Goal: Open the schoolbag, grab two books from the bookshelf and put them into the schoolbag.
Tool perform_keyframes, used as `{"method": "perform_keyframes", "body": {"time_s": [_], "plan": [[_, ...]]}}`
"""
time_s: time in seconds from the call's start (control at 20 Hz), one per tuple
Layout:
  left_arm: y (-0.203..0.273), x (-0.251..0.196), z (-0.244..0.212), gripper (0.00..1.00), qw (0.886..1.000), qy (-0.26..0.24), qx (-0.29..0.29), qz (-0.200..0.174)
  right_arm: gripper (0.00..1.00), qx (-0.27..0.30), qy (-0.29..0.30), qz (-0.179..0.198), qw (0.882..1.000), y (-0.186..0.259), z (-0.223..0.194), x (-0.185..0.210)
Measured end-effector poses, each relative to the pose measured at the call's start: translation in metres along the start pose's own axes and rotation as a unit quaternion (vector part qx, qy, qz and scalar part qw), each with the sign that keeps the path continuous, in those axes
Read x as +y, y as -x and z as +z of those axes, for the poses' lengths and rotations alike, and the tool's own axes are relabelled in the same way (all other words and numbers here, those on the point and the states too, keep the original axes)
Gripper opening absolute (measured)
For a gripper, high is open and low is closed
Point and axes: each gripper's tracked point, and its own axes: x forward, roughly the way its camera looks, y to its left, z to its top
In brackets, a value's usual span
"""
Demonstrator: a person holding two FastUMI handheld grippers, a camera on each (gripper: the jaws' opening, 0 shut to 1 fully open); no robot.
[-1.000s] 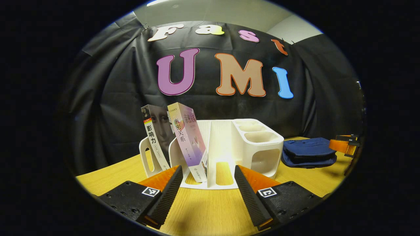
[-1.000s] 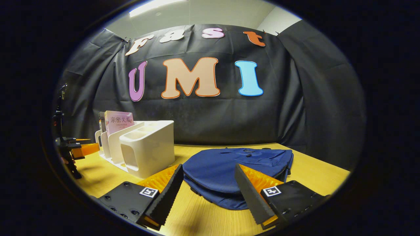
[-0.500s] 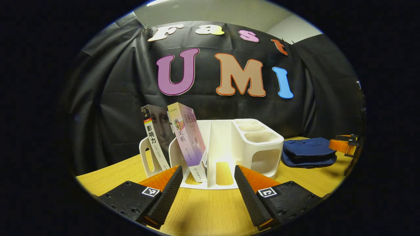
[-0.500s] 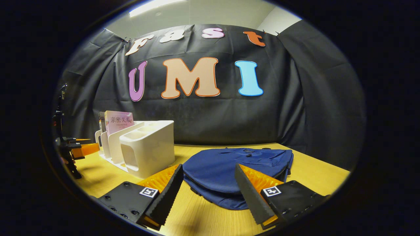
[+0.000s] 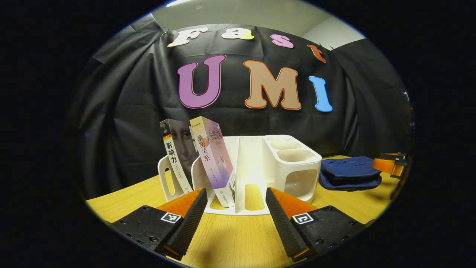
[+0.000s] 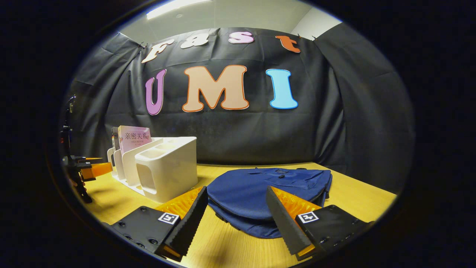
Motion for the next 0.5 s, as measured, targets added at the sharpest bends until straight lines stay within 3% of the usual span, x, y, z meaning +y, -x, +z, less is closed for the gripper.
{"method": "perform_keyframes", "body": {"time_s": [0.35,0.5], "plan": [[0.0,0.0,0.0,0.92,1.0,0.0,0.0,0.0,0.99,0.03,0.005,-0.005,1.0,-0.006,-0.008,-0.01],[0.0,0.0,0.001,0.92,1.0,0.0,0.0,0.0,1.0,0.045,0.037,-0.002,0.998,-0.002,-0.007,-0.013]]}}
